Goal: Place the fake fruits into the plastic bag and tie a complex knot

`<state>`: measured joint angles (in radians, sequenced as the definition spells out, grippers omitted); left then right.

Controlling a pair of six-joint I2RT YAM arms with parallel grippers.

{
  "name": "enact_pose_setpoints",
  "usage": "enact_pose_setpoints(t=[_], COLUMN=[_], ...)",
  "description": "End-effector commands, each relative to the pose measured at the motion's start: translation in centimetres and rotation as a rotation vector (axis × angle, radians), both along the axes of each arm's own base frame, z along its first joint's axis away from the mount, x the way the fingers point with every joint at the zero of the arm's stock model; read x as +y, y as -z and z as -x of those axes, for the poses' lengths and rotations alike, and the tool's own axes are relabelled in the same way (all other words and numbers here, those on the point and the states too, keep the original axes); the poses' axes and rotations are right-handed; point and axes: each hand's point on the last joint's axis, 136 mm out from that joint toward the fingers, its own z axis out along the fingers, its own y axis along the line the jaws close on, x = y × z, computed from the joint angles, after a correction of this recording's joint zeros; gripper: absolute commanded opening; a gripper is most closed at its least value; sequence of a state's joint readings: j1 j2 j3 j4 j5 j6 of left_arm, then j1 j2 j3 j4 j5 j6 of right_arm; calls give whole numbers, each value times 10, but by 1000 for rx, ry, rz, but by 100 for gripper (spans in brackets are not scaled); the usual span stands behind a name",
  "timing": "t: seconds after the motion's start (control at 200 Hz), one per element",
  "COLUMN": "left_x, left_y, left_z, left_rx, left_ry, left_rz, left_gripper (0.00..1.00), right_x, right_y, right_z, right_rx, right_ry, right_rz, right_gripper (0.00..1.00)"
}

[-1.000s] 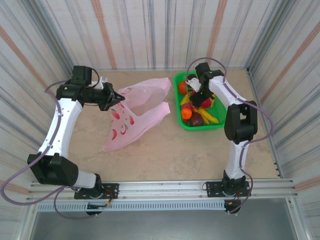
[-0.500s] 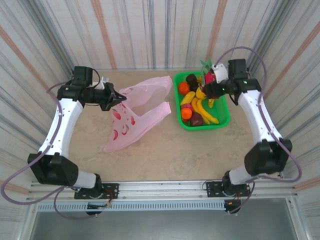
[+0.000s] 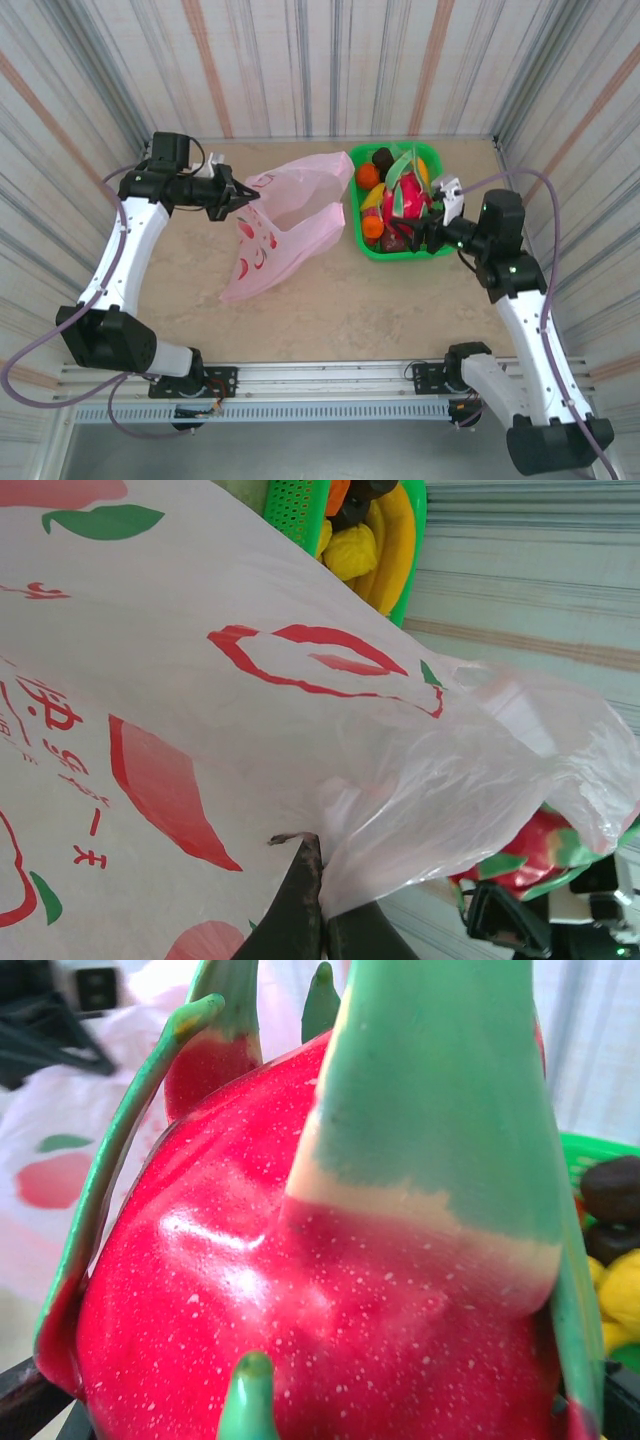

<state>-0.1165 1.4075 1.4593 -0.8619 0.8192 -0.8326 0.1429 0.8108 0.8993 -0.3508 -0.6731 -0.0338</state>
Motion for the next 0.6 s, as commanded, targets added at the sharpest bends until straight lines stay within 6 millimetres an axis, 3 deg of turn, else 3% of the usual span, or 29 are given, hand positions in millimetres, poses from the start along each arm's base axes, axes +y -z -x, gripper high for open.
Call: enact_pose_setpoints(t=[0.0,0.21,0.596], left_x=[-7,-11,-18], left_y=[-8,-11,-15], left_z=[9,11,18], left_rx=[-9,-18,-109], left_ry=[25,40,126], left_rz=[31,30,-18], left_gripper=[0,0,0], right_x=[25,65,99], right_y=[-29,-8,14], right_z=[27,48,40], right_rx=[-177,-213,-58], right_ry=[-139,-288,-406], right_rz=[-65,35,158], right_gripper=[64,63,62])
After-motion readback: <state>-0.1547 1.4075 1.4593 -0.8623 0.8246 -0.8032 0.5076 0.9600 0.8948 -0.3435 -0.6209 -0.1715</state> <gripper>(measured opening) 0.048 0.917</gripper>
